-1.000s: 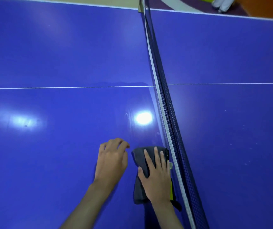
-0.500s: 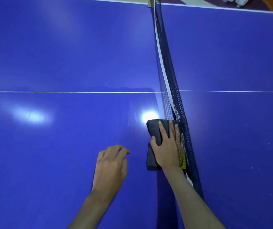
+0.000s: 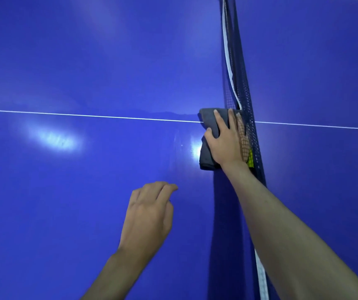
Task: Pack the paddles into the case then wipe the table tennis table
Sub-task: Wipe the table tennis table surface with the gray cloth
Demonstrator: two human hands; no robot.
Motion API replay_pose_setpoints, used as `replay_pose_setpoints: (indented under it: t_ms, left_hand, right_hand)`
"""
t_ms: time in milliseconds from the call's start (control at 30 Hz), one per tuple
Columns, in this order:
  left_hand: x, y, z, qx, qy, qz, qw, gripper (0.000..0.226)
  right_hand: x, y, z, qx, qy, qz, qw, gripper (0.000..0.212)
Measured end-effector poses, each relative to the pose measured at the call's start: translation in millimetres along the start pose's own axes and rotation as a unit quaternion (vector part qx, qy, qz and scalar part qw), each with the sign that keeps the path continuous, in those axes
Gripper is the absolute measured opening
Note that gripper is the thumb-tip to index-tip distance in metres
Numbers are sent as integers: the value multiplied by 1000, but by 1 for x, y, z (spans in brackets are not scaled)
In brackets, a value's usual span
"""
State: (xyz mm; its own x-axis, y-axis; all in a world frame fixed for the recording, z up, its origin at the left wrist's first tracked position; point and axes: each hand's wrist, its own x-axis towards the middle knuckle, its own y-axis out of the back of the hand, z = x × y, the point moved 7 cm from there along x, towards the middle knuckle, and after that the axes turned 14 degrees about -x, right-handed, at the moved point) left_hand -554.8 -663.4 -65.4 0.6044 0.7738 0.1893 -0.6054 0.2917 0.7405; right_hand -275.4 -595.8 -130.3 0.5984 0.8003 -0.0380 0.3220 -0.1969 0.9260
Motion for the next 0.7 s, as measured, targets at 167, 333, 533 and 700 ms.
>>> replay_pose_setpoints:
  t_ms: [167,333,533,700]
  left_hand:
    - [-14,-6,7,25,-3,-55,998,34]
    - [-41,-5,17,51,-6,-67,996,35]
    - [-94,-2,29,49,-22,-86,995,37]
    - [-155,9,29,48,-43,-83,994,38]
  right_hand:
    - [-17,5,-6,-44,-6,-24,999,63]
    - [-91,7,-9,-97,10,5,995,63]
    - [-197,5,0,-172,3,17,985,62]
    - [-282,4,10,-205,-13,15,979,64]
